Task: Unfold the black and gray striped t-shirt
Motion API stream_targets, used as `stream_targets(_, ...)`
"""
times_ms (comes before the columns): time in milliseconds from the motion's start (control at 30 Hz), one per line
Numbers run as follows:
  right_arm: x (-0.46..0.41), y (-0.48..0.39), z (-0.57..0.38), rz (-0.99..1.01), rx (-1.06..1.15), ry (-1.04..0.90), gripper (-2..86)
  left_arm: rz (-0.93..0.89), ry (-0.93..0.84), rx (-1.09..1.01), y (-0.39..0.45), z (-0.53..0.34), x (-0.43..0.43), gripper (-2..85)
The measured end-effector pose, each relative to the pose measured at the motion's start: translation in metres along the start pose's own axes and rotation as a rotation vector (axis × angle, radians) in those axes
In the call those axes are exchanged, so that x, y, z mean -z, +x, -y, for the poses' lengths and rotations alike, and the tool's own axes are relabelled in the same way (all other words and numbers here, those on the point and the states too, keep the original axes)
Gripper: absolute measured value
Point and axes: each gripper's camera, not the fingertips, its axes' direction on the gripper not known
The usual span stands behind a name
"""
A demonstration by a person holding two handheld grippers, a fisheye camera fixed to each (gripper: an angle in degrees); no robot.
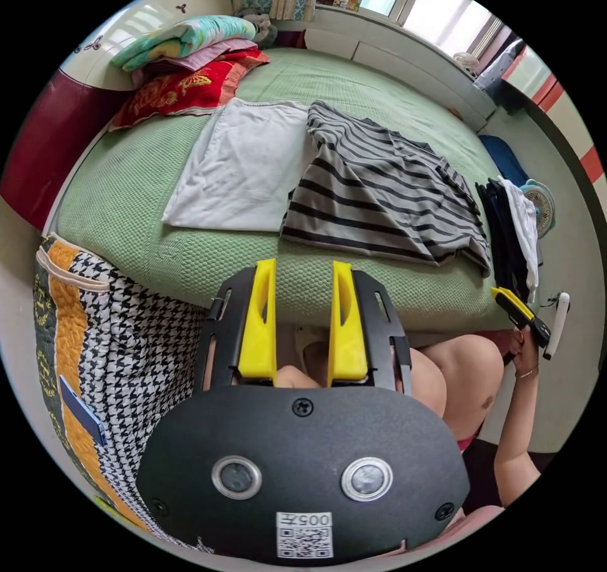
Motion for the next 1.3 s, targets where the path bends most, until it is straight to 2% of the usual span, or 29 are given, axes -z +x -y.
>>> stream_targets(233,-0.018,-0.009,0.005,-0.03,-0.003,-0.037,12.8,0.014,0.012,0.042,-0.014,0.019,-0.031,15.5)
stream_targets(433,-0.027,-0.02,0.007,-0.073,0.009,-0.034,9.0,0.114,-0.079,0.066,-0.013,0.039,-0.064,10.0)
stream_targets(467,-0.023,-0.021,0.007,-0.093,-0.007,-0.019,4.8,0.129,-0.082,0.071,-0.012,0.04,-0.065,8.4)
stream_targets(567,-0.005,-0.021,0.004,-0.111,0.011,0.008,-0.4,0.117,-0.061,0.046,-0.012,0.037,-0.054,4.7)
stream_targets(667,0.023,-0.012,-0.004,-0.098,0.003,0.053,-1.2,0.081,-0.012,0.027,-0.015,0.029,-0.033,3.6)
stream_targets(833,0.037,-0.002,-0.029,-0.117,0.005,0.02,-1.3,0.082,-0.02,0.046,-0.023,0.011,-0.027,2.7)
stream_targets(900,0.017,0.0,-0.041,-0.118,0.012,-0.075,-0.9,0.089,-0.083,0.062,-0.027,0.004,-0.041,2.6)
stream_targets(967,0.001,0.003,-0.051,-0.118,0.007,-0.159,0.1,0.174,-0.13,0.127,-0.034,-0.009,-0.051,1.8)
stream_targets(1133,0.029,0.01,-0.073,-0.074,-0.04,-0.088,4.0,0.111,-0.063,0.108,-0.039,-0.029,-0.035,3.6)
stream_targets(1300,0.068,-0.007,-0.049,-0.007,0.04,0.047,8.7,0.082,-0.06,0.011,-0.008,-0.009,-0.038,4.7)
